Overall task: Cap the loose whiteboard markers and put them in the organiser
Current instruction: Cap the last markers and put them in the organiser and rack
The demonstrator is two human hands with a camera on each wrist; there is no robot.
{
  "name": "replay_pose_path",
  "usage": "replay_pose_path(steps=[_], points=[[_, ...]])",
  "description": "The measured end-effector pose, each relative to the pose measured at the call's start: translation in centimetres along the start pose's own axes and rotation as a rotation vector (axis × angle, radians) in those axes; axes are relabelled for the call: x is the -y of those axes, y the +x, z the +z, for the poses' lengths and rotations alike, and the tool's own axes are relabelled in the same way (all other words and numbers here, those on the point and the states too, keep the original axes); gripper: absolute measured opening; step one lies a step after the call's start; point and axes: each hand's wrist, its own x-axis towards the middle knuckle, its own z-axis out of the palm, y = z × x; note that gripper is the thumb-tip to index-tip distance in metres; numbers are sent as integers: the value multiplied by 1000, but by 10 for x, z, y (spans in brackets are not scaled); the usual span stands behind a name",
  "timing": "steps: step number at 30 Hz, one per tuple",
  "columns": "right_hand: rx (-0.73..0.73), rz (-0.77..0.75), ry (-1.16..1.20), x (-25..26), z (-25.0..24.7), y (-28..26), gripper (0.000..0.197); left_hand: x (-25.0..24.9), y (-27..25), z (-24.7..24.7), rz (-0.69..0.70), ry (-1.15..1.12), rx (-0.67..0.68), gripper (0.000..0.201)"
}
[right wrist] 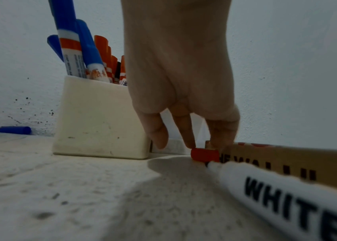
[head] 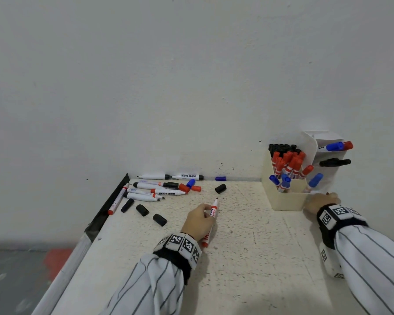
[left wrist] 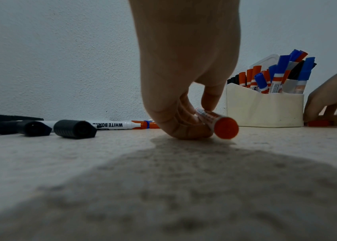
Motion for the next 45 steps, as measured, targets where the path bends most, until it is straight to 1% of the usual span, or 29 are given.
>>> replay_pose_path(steps=[3, 7, 14, 16, 18, 20, 22, 23, 24, 25, 28, 31, 34, 36, 37, 39, 42, 45], points=[[45, -79, -72, 0, -7, -3, 34, 1, 1, 0, 10, 44, -2, 36], [62, -150, -175, -2, -12, -12, 35, 1, 1, 0, 22, 62, -13, 37], [49, -328, -121, -11, -17, -23, 16, 1, -1, 2, 106, 26, -46, 33], [27, -376, -44, -15, -18, -31, 8, 0, -2, 4, 117, 28, -45, 31], [39, -384, 27, -15, -20, -39, 8, 1, -2, 5, 130, 28, -49, 31], [110, -388, 77, -12, -25, -47, 13, 0, -3, 5, 152, 47, -49, 32], [269, -407, 189, -6, -31, -61, 16, -2, -5, 4, 161, 50, -31, 32], [349, -430, 249, -3, -33, -67, 17, -3, -6, 4, 168, 53, -20, 32], [396, -471, 302, 2, -34, -74, 18, -3, -7, 4, 177, 63, -12, 33], [402, -518, 340, 7, -34, -78, 16, -3, -8, 4, 188, 75, -10, 35], [345, -614, 501, 27, -32, -93, 7, -2, -8, 3, 201, 90, -21, 35], [250, -683, 609, 48, -26, -106, 14, -1, -7, 2, 207, 64, -39, 30], [161, -750, 593, 66, -20, -116, 13, -1, -7, 2, 218, 30, -55, 27], [107, -775, 529, 75, -16, -120, 13, -1, -6, 3, 225, -4, -67, 20], [99, -782, 517, 78, -13, -121, 14, 0, -6, 4, 233, -17, -72, 17], [121, -768, 576, 82, -10, -126, 14, 0, -6, 4, 245, -21, -74, 14], [91, -747, 682, 86, -5, -131, 18, 1, -4, 3, 254, -5, -54, 16], [73, -771, 685, 88, -1, -133, 18, 2, -3, 3, 272, 7, -33, 16]])
